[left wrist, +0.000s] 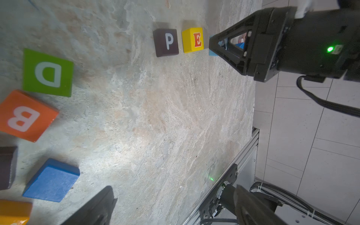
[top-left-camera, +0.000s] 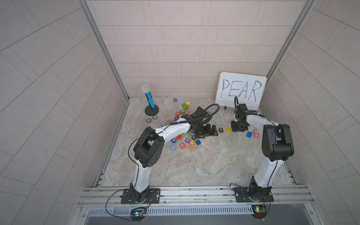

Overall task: Spell the uppercase word “pear” with letter blocks
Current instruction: Place the letter block at the center of the board.

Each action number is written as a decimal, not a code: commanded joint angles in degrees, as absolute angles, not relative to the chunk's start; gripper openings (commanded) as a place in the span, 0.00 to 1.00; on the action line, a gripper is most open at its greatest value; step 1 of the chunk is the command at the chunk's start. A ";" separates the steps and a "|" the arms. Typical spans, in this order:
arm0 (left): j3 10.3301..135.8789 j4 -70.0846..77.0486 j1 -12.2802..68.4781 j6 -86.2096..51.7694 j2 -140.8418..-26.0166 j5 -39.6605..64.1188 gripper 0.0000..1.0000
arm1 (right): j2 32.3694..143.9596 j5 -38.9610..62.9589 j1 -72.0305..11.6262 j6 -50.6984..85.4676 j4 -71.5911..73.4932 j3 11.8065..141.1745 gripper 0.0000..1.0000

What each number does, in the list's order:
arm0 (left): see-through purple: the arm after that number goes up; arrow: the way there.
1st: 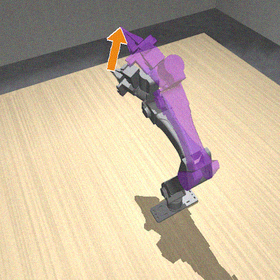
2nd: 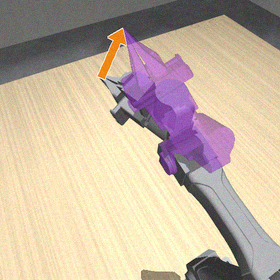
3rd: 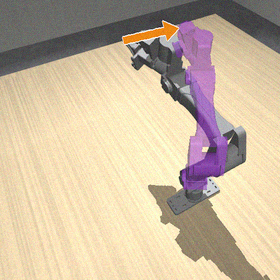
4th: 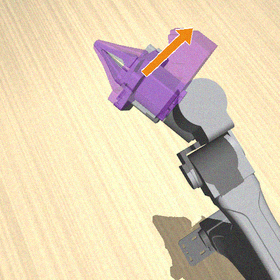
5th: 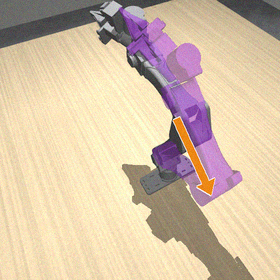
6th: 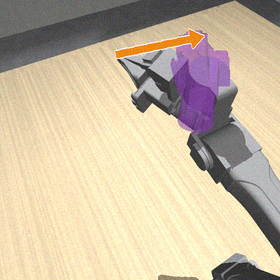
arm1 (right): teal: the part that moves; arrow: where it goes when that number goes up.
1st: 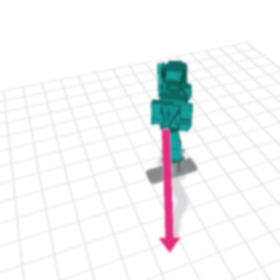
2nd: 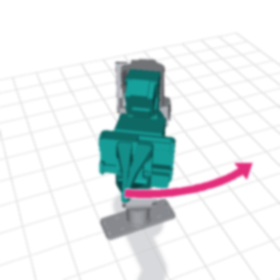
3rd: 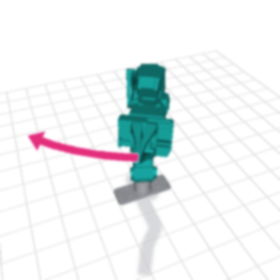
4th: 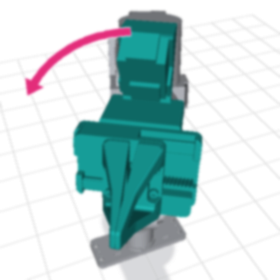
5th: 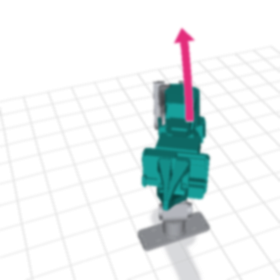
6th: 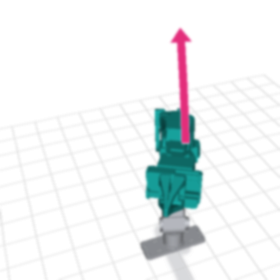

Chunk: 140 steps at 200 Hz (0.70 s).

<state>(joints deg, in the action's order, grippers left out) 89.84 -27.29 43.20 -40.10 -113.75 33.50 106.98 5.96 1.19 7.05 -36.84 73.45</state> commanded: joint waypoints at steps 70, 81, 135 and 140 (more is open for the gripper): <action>89.44 -26.89 43.34 -40.11 -113.47 34.05 1.00 | 110.49 5.89 1.96 5.47 -34.98 75.44 0.24; 89.38 -26.89 43.43 -40.08 -113.42 33.89 1.00 | 110.57 5.89 2.07 5.56 -34.85 75.35 0.24; 89.03 -26.89 43.45 -40.08 -113.36 33.74 1.00 | 111.01 5.89 2.26 6.04 -34.54 74.93 0.24; 89.03 -26.89 43.37 -40.11 -113.37 33.69 1.00 | 111.00 5.87 2.20 6.05 -34.59 74.93 0.25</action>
<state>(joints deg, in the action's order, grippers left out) 89.73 -27.20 43.20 -40.10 -113.75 33.80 110.04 6.04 1.96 6.37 -34.04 74.56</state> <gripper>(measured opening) 0.999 0.323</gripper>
